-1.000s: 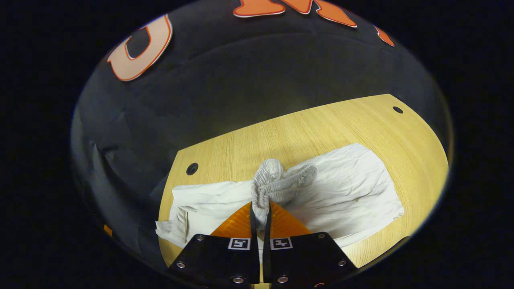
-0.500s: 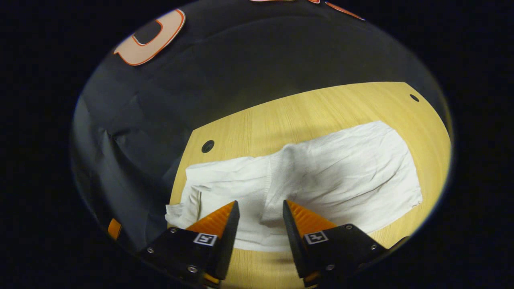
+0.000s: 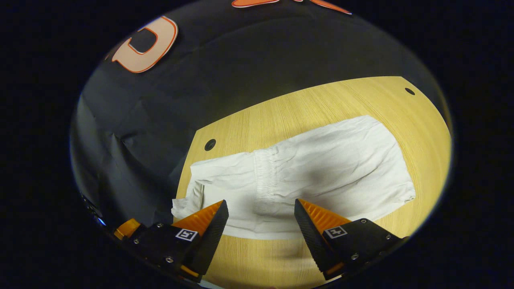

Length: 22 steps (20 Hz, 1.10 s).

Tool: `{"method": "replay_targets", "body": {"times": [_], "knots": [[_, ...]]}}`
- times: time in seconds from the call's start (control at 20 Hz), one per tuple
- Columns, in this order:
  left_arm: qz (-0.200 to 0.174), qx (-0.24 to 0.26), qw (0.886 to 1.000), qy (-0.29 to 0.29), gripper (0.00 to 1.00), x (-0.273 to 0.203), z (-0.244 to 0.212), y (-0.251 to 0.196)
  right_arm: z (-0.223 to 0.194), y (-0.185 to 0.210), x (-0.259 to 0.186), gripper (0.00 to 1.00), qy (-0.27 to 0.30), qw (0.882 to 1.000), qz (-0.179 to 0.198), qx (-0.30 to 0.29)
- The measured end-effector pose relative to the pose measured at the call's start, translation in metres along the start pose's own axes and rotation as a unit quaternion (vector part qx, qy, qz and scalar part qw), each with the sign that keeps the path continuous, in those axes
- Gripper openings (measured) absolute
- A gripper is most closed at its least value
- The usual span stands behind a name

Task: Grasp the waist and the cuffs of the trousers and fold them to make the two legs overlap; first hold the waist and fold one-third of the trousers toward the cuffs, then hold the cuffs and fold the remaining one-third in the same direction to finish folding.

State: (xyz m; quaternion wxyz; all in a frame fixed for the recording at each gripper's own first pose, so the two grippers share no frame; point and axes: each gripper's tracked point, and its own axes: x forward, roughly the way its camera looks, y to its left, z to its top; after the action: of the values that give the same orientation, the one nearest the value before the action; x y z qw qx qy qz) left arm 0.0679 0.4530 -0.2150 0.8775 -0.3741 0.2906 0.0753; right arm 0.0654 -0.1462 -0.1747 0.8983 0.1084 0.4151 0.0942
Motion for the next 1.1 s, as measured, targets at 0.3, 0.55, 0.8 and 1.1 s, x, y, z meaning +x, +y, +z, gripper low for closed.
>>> {"method": "replay_targets", "body": {"times": [0.3,0.55,0.8,1.1], "knots": [[-0.017,-0.134,0.99,0.049,0.99,0.038,-0.031,-0.011,-0.001,-0.038,-0.022,0.99,0.005,0.999,-0.009,0.041],[-0.017,-0.213,0.976,0.049,0.99,0.071,-0.041,0.001,0.0,-0.062,-0.039,0.99,0.013,0.997,-0.008,0.078],[-0.03,-0.256,0.966,0.03,0.99,0.093,-0.036,0.013,0.006,-0.077,-0.049,0.98,0.01,0.995,-0.004,0.104],[-0.02,-0.278,0.96,0.028,0.99,0.11,-0.036,0.023,0.01,-0.09,-0.051,0.99,0.007,0.991,-0.005,0.131]]}}
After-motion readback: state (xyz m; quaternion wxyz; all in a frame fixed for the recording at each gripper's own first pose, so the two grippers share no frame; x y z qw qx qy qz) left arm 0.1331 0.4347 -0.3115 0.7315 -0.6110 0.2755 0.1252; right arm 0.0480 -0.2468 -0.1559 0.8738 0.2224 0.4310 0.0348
